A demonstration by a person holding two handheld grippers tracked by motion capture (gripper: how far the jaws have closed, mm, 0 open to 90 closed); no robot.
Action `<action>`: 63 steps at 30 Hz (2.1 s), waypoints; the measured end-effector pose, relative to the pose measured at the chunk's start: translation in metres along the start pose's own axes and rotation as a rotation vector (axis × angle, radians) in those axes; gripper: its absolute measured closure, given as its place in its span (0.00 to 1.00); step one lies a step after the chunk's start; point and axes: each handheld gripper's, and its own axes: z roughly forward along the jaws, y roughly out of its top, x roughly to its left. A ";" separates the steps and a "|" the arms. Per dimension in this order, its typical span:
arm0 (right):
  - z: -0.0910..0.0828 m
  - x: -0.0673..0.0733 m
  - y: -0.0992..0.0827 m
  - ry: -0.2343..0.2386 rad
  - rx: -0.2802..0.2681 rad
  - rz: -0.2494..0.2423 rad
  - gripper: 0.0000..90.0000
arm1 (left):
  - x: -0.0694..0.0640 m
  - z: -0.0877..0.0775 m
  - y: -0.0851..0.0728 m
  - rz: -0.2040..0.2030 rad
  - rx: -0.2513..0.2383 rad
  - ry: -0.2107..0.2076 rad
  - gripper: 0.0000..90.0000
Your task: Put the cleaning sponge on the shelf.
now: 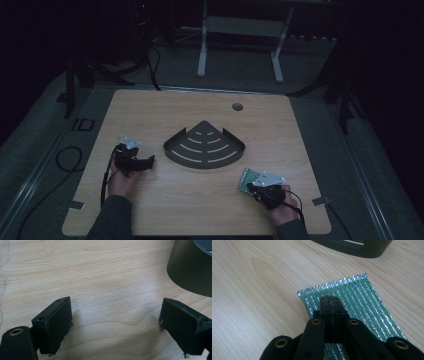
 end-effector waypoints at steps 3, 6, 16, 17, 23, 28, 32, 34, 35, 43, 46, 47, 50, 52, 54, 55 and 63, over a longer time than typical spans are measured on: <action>0.003 0.000 0.004 0.003 -0.001 -0.010 1.00 | 0.000 0.000 0.000 0.000 0.000 0.000 0.13; 0.006 0.001 0.007 0.010 0.000 -0.014 1.00 | 0.000 0.000 0.000 0.000 0.000 0.000 0.13; 0.010 0.002 0.015 0.034 -0.012 -0.008 0.95 | 0.000 0.000 0.000 0.000 0.000 0.000 0.13; 0.010 0.001 0.015 0.037 -0.018 -0.006 0.95 | 0.000 0.000 0.000 0.000 0.000 0.000 0.13; 0.004 -0.008 0.018 0.026 -0.033 0.014 0.93 | 0.000 0.000 0.000 0.000 0.000 0.000 0.13; -0.005 -0.026 0.021 -0.008 -0.031 0.025 0.89 | 0.000 0.000 0.000 0.000 0.000 0.000 0.13; -0.007 -0.038 0.022 -0.023 -0.014 0.032 0.88 | 0.000 0.000 0.000 0.000 0.000 0.000 0.13; -0.007 -0.044 0.022 -0.031 -0.005 0.035 0.88 | 0.000 0.000 0.000 0.000 0.000 0.000 0.13; -0.007 -0.046 0.022 -0.034 0.000 0.034 0.87 | 0.000 0.000 0.000 0.000 0.000 0.000 0.13; -0.003 -0.065 0.017 -0.034 0.039 0.049 0.87 | 0.000 0.000 0.000 0.000 0.000 0.000 0.13; -0.001 -0.067 0.015 -0.016 0.051 0.057 0.86 | 0.000 0.000 0.000 0.000 0.000 0.000 0.13; 0.000 -0.068 0.014 -0.011 0.054 0.059 0.86 | 0.000 0.000 0.000 0.000 0.000 0.000 0.13; 0.003 -0.067 0.012 0.009 0.067 0.063 0.85 | 0.000 0.000 0.000 0.000 0.000 0.000 0.13; 0.005 -0.067 0.011 0.017 0.075 0.067 0.84 | 0.000 0.000 0.000 0.000 -0.001 0.000 0.13; 0.006 -0.068 0.011 0.021 0.072 0.074 0.84 | 0.000 0.000 0.000 0.000 0.000 0.000 0.13; 0.006 -0.068 0.011 0.026 0.070 0.075 0.84 | 0.000 0.000 0.000 0.000 0.000 0.000 0.13; 0.010 -0.074 0.010 0.071 0.091 0.102 0.83 | 0.000 0.000 0.000 0.000 0.000 0.000 0.13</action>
